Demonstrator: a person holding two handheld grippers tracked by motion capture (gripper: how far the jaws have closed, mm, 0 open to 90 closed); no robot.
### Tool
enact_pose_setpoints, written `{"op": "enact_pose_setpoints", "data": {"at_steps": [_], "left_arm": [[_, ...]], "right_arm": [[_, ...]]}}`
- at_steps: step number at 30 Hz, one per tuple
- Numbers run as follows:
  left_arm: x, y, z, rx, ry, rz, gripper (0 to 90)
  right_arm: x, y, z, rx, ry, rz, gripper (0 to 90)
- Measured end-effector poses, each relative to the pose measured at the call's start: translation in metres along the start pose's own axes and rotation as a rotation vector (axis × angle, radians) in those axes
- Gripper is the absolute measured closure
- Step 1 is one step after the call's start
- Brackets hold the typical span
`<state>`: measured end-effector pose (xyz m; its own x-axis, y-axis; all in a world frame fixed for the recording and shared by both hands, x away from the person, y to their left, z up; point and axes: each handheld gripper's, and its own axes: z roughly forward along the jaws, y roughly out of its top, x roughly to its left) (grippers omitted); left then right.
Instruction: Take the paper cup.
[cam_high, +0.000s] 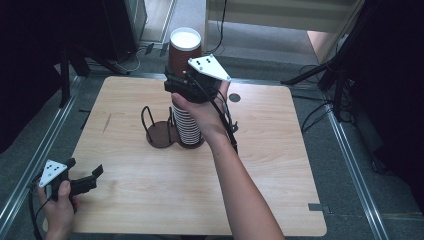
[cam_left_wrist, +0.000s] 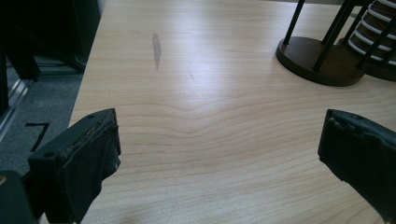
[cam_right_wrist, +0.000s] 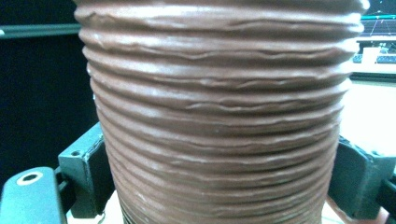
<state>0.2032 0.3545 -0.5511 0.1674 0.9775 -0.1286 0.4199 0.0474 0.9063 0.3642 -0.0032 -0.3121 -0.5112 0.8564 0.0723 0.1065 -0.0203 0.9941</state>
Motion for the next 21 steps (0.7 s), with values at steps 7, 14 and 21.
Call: {"op": "enact_pose_setpoints", "data": {"at_steps": [7, 14, 21], "left_arm": [[0.000, 0.000, 0.000, 0.006, 0.003, 0.004, 0.0], [0.000, 0.000, 0.000, 0.004, 0.010, 0.001, 0.0], [0.000, 0.000, 0.000, 0.001, 0.009, -0.002, 0.0]], "right_arm": [[-0.007, 0.010, -0.009, -0.024, 0.001, 0.034, 10.9], [-0.017, 0.015, -0.019, -0.041, -0.015, 0.048, 10.9], [-0.027, 0.014, -0.033, -0.048, -0.050, 0.060, 10.9]]}}
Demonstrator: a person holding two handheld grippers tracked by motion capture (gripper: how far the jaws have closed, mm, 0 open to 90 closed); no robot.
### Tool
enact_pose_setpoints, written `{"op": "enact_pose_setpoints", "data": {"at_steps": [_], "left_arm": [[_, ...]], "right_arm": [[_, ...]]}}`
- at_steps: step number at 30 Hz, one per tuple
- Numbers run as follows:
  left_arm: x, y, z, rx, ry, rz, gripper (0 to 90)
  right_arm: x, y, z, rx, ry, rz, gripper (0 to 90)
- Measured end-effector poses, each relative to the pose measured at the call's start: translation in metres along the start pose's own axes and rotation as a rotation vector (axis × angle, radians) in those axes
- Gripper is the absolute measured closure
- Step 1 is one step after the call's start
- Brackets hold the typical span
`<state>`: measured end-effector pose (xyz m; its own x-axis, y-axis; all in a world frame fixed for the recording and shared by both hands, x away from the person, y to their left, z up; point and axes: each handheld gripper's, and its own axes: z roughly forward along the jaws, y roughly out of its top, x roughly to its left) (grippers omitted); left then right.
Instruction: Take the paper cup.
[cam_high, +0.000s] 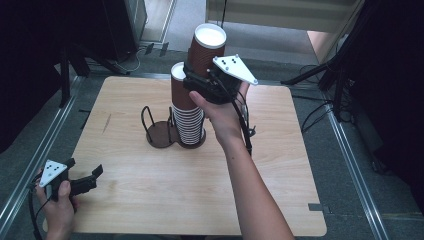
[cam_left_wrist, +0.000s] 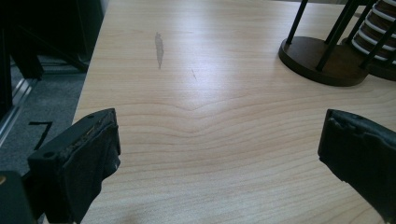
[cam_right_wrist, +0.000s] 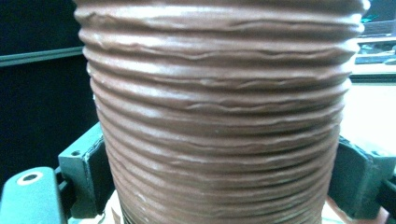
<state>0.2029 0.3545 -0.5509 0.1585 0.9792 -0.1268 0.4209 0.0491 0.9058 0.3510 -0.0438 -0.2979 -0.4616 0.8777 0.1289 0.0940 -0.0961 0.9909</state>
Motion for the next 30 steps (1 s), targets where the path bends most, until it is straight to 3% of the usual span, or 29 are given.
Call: {"op": "enact_pose_setpoints", "data": {"at_steps": [5, 16, 21, 25, 30], "left_arm": [[0.000, 0.000, 0.000, -0.001, 0.001, -0.003, 0.0], [0.000, 0.000, 0.000, 0.005, -0.001, 0.002, 0.0], [0.000, 0.000, 0.000, 0.000, 0.006, 0.000, 0.0], [-0.001, 0.001, 0.001, 0.008, 0.024, 0.004, 0.0], [0.001, 0.001, -0.002, -0.013, -0.005, -0.009, 0.0]], "right_arm": [[-0.006, -0.002, -0.016, -0.011, -0.015, -0.017, 10.9], [-0.027, -0.016, -0.049, -0.011, -0.053, 0.005, 10.8], [-0.033, -0.028, -0.064, -0.007, -0.074, -0.014, 10.8], [-0.040, -0.041, -0.078, 0.009, -0.085, 0.001, 10.8], [-0.046, -0.055, -0.093, 0.019, -0.092, 0.010, 10.8]]}}
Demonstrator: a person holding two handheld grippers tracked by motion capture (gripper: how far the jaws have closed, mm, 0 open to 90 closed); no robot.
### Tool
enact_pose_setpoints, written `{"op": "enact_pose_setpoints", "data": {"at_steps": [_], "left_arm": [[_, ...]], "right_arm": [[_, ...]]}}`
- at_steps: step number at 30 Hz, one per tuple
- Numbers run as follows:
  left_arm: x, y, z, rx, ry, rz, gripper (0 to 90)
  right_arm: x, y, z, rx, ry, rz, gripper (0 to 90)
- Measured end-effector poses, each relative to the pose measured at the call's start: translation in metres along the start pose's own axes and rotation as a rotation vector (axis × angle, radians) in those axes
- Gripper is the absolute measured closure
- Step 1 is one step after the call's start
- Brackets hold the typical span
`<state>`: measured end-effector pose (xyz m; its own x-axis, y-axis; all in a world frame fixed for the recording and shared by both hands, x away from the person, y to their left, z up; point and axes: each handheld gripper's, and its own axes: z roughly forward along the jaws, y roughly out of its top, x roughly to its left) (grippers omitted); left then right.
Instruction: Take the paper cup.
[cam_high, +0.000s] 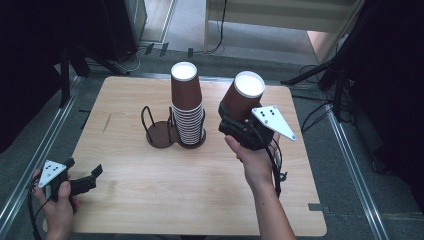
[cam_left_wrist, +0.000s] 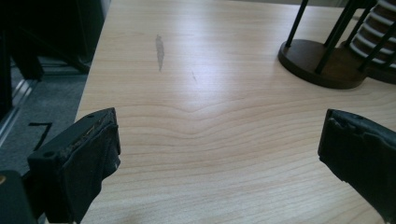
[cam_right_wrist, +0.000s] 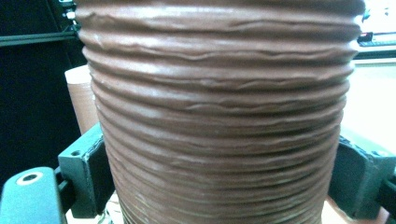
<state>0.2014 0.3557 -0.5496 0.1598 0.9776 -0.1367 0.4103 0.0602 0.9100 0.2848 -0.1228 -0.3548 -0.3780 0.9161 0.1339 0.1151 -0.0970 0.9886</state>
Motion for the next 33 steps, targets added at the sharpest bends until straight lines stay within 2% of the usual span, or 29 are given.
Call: {"op": "enact_pose_setpoints", "data": {"at_steps": [5, 8, 13, 20, 22, 27, 28, 30, 33], "left_arm": [[0.004, 0.000, -0.002, -0.007, -0.035, -0.039, 0.0], [0.006, 0.000, -0.003, -0.011, -0.046, -0.054, 0.0], [0.004, 0.001, -0.002, -0.005, -0.035, -0.034, 0.0], [0.006, 0.001, -0.003, -0.002, -0.042, -0.047, 0.0], [0.005, 0.001, -0.004, -0.016, -0.050, -0.041, 0.0], [0.000, 0.003, -0.002, 0.006, -0.041, -0.001, 0.0], [-0.001, 0.005, -0.001, 0.009, -0.053, -0.009, 0.0], [-0.003, 0.009, -0.001, -0.002, -0.090, -0.055, 0.0], [-0.013, 0.017, -0.002, -0.016, -0.121, -0.037, 0.0]], "right_arm": [[-0.010, -0.016, -0.010, 0.020, -0.020, 0.014, 10.8], [-0.014, -0.027, -0.013, 0.042, -0.026, 0.006, 10.8], [-0.020, -0.039, -0.018, 0.054, -0.037, 0.015, 10.8], [-0.025, -0.056, -0.021, 0.075, -0.046, 0.007, 10.8], [-0.026, -0.059, -0.022, 0.077, -0.052, -0.009, 10.8], [-0.028, -0.073, -0.022, 0.104, -0.054, -0.048, 10.8], [-0.028, -0.076, -0.021, 0.110, -0.052, -0.044, 10.8], [-0.029, -0.081, -0.021, 0.113, -0.052, -0.050, 10.9], [-0.028, -0.086, -0.021, 0.126, -0.046, -0.075, 10.9]]}}
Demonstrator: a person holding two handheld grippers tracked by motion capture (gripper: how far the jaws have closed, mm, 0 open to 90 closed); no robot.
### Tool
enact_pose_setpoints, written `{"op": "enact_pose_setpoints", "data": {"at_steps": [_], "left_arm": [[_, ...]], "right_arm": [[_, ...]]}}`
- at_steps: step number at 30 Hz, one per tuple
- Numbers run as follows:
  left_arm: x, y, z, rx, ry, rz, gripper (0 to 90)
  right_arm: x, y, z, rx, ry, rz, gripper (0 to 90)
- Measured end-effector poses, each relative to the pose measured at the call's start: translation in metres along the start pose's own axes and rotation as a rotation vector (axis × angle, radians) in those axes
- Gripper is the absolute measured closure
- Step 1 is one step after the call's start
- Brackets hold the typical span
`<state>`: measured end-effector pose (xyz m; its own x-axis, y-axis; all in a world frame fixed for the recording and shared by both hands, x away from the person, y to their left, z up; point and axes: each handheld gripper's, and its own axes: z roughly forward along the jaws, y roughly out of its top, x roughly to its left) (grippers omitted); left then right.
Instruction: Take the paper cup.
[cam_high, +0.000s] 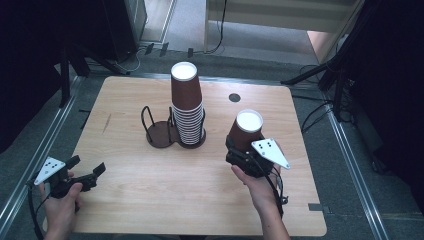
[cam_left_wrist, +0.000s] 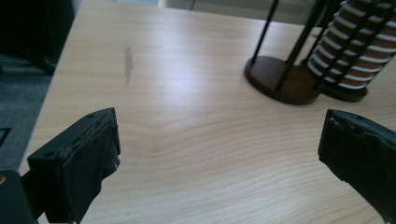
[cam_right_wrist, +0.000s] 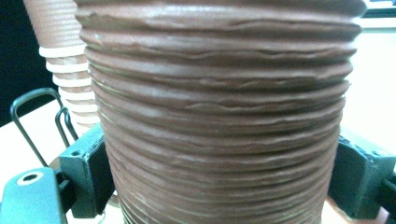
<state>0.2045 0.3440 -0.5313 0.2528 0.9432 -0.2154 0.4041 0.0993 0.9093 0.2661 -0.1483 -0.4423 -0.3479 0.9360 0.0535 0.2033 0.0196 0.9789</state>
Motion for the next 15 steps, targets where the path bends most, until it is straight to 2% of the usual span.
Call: {"op": "enact_pose_setpoints", "data": {"at_steps": [4, 8, 15], "left_arm": [[-0.015, 0.010, 0.001, -0.014, -0.048, 0.020, 0.0], [-0.026, 0.019, 0.005, -0.009, -0.062, 0.061, 0.0], [-0.034, 0.029, 0.012, -0.007, -0.099, 0.063, 0.0]], "right_arm": [[0.000, -0.005, -0.001, 0.003, 0.002, -0.008, 10.8], [-0.002, -0.013, 0.003, 0.014, -0.008, -0.022, 10.8], [-0.006, -0.022, 0.008, 0.026, -0.020, -0.032, 10.8]]}}
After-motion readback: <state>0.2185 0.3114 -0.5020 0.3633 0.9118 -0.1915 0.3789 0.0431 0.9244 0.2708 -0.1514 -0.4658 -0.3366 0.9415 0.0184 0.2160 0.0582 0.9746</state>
